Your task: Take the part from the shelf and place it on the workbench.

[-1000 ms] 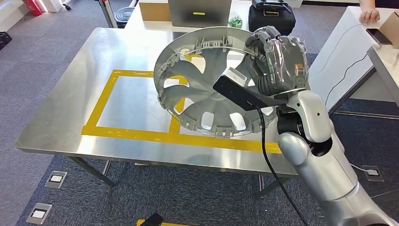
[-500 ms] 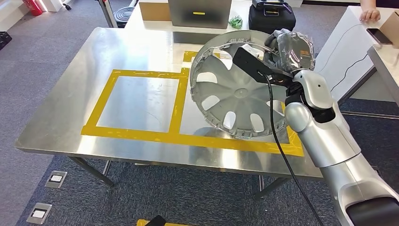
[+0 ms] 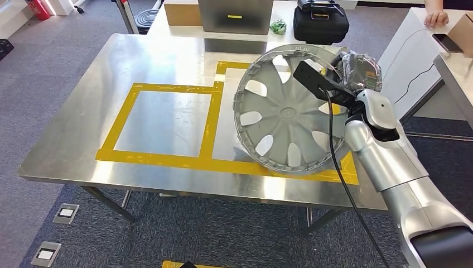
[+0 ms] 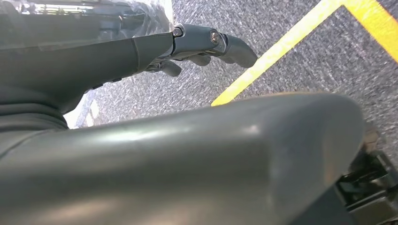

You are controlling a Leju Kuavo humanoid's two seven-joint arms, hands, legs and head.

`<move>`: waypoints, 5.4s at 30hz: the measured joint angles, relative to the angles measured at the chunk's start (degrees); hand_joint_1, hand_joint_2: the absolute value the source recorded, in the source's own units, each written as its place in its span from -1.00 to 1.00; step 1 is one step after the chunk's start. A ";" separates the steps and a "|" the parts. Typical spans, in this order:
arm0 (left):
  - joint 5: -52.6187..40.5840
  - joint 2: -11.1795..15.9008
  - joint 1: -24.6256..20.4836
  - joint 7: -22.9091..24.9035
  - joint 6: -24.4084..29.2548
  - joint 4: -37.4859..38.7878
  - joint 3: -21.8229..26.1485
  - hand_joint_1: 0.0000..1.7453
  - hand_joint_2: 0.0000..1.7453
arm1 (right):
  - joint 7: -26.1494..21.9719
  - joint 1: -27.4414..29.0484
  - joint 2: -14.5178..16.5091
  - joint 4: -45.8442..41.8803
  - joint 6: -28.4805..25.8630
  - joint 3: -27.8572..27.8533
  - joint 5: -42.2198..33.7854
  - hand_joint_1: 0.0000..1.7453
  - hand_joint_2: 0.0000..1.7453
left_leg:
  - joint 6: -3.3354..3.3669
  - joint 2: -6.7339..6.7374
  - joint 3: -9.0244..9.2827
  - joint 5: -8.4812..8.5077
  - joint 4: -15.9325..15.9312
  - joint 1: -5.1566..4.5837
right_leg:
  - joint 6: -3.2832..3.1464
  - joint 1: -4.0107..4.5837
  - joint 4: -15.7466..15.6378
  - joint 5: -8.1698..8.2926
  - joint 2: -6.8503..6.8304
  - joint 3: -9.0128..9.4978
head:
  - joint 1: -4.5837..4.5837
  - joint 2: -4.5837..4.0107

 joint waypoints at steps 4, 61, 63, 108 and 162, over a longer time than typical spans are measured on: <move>-0.02 -0.11 0.69 0.40 0.18 0.01 0.00 -1.00 1.00 | -0.15 0.84 0.12 3.44 -0.92 0.08 0.66 1.00 1.00 | 0.00 0.01 0.00 0.00 -0.02 0.00 | 0.00 0.00 0.00 0.01 0.00 0.00 | 0.00 0.00; -2.32 -2.76 1.33 1.40 0.92 0.04 -0.03 -1.00 1.00 | -3.64 -1.46 7.53 15.06 -4.50 -0.22 11.75 1.00 1.00 | -0.03 0.02 0.04 0.04 -0.12 -0.02 | -0.02 -0.02 -0.01 0.02 0.01 -0.04 | 0.00 0.00; -2.57 -2.76 1.32 1.42 0.82 0.04 -0.05 -1.00 1.00 | -3.35 -1.37 7.03 15.09 -4.52 -0.49 11.75 1.00 1.00 | -0.03 0.02 0.05 0.04 -0.12 -0.02 | -0.03 -0.02 -0.01 0.03 0.02 -0.04 | 0.00 0.00; -3.29 -1.51 1.29 -0.54 3.14 0.09 0.08 -1.00 -1.00 | -4.37 3.89 7.44 -4.48 -1.23 -3.25 12.56 -1.00 -1.00 | -0.08 0.03 0.08 0.10 -0.18 -0.01 | -0.04 -0.02 0.00 0.04 0.02 -0.03 | -0.01 0.00; -0.42 1.95 1.62 1.54 9.13 0.11 2.67 -1.00 -1.00 | -17.59 29.60 -18.64 -68.67 -10.51 -10.08 -39.46 -1.00 -1.00 | -2.04 0.25 -1.37 2.20 -0.55 0.91 | 0.52 -1.91 0.78 1.01 0.45 -1.09 | 0.50 0.00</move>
